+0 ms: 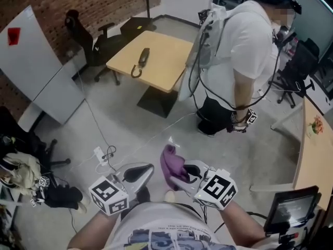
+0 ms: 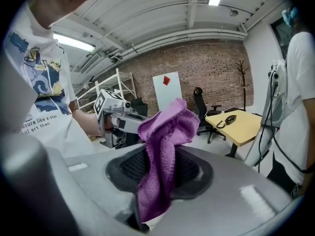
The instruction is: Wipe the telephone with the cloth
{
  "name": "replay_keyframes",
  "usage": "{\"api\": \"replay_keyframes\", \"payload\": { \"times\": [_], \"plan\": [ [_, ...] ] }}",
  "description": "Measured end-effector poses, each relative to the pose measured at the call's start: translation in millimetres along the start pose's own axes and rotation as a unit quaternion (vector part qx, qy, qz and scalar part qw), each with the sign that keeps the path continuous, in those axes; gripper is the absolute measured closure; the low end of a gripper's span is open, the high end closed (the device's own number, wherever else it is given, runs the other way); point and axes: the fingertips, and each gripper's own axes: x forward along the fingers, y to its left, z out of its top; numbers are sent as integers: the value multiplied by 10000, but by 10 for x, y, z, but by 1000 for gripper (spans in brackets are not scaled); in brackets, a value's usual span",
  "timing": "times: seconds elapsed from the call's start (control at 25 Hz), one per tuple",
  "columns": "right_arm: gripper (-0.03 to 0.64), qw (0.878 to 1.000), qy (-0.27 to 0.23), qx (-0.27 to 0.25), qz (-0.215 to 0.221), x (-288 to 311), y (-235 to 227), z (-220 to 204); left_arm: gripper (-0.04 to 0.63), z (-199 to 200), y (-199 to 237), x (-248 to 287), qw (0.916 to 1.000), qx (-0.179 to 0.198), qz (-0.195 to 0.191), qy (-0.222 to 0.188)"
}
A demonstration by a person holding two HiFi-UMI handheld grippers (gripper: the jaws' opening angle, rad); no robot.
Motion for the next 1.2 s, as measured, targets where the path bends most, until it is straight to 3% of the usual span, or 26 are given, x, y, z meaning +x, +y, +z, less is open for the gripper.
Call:
{"api": "replay_keyframes", "payload": {
  "times": [0.36,0.64,0.8,1.04,1.2],
  "plan": [
    [499,10000,-9,99,-5,-56,-118,-4,591,88,16,137,10000,14,-14,-17],
    [499,9999,71,86,101,40,-266,16,591,137,172,93,9995,-16,298,-101],
    [499,9997,121,156,152,226,-364,100,591,101,429,35,9990,-181,413,-50],
    [499,9995,197,141,177,587,-875,371,591,477,1022,225,9982,-59,564,-190],
    [499,9993,335,96,127,929,-1070,644,591,625,1440,117,9975,-183,628,-260]
  ]
}}
